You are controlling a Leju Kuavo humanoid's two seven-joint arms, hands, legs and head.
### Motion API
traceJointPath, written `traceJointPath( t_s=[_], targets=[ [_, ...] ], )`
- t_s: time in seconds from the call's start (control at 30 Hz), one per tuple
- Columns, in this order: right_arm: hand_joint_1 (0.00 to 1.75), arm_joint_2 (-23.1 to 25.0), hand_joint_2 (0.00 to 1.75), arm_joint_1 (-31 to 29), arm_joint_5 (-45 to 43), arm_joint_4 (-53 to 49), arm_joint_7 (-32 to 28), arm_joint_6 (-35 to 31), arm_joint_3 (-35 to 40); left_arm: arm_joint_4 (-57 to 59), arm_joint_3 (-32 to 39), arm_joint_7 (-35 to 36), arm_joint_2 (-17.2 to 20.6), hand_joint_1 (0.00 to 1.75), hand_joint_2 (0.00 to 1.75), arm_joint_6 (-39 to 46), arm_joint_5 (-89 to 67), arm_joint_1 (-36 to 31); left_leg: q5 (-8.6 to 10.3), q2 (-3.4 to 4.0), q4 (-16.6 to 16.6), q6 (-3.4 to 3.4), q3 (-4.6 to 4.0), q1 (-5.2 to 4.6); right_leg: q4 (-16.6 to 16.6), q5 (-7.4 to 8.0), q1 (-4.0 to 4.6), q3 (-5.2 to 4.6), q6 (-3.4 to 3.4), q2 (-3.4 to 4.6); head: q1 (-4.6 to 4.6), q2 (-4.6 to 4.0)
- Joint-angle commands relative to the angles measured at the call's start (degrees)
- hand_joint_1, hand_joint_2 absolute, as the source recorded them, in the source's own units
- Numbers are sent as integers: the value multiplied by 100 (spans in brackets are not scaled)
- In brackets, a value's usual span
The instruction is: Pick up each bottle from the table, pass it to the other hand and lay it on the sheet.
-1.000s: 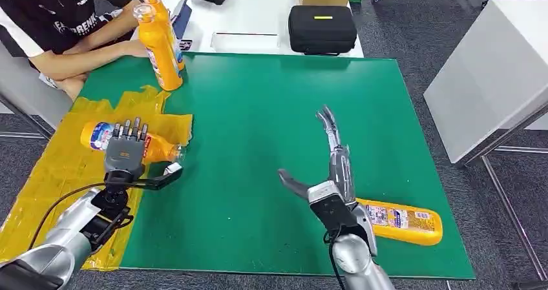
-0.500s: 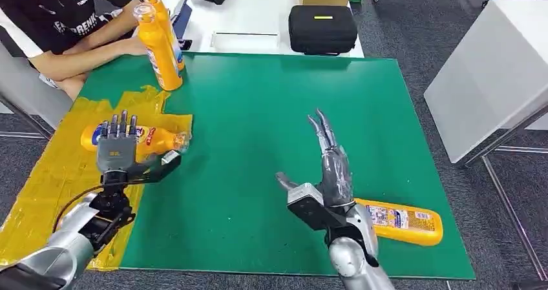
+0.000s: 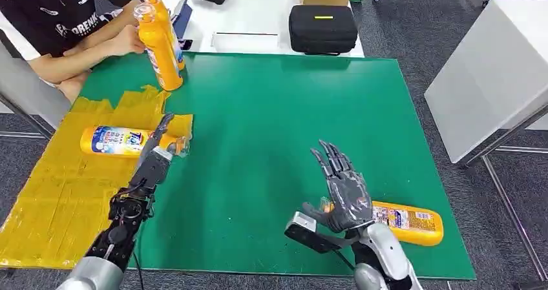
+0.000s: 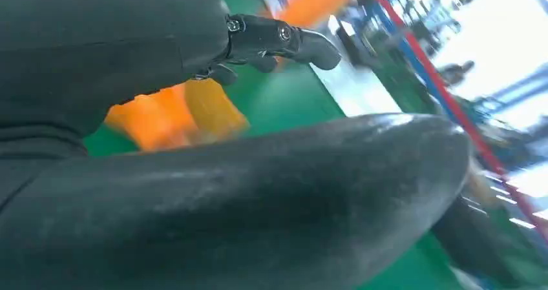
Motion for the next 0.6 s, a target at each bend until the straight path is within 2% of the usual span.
traceJointPath(
  t_s=[0.03,0.07,0.13,0.17,0.2,0.23,0.27,0.4,0.53,0.6],
  targets=[
    [0,-818,175,593,-360,-124,-263,468,-717,-1388,-717,8,-158,0,0,-1160,1346,504,-36,-27,13,10,51,-1,10,-40,5,62,-38,-26,-2,0],
    [0,-823,175,577,-411,-16,-282,522,-915,-1542,-798,8,-167,0,0,-1340,1587,579,-24,-19,5,10,33,-3,3,-24,2,42,-26,-16,0,0],
    [0,-778,175,616,-534,185,-370,585,-1322,-1808,-890,8,-214,0,0,-1637,1942,733,-39,-14,10,11,52,-3,7,-33,3,59,-35,-8,-2,0],
    [0,-812,175,654,-529,251,-385,581,-1415,-1826,-899,8,-248,0,0,-1650,1977,754,-25,-16,2,8,29,-2,0,-18,2,36,-22,-10,-2,0],
    [0,-795,175,671,-517,322,-411,540,-1534,-1841,-900,8,-273,0,175,-1654,2005,782,-31,-20,4,9,40,-1,1,-25,5,50,-30,-14,-2,0],
    [0,-682,175,640,-393,472,-442,456,-1749,-1937,-876,8,-306,0,175,-1738,2092,848,-40,-27,5,11,59,-3,3,-36,4,70,-37,-21,-2,0],
    [0,-647,175,613,-378,516,-445,436,-1805,-1934,-868,8,-317,0,175,-1737,2096,856,-27,-22,-1,8,39,0,-4,-22,5,49,-27,-17,-2,0],
    [0,-610,175,558,-338,575,-455,426,-1802,-1951,-865,8,-302,0,175,-1751,2106,869,-29,-4,-1,5,38,2,-5,-17,7,41,-25,1,-2,0],
    [0,-312,175,443,70,721,-171,395,-2298,-1510,-724,8,-408,0,175,-1654,1919,701,-18,-7,-5,4,23,3,-7,-9,7,26,-17,-3,-2,0],
    [0,-220,175,477,198,732,-214,519,-2516,-1362,-716,8,-453,0,175,-1655,1854,631,-38,-14,-4,6,66,3,-6,-29,10,70,-40,-9,-2,0]
  ],
)
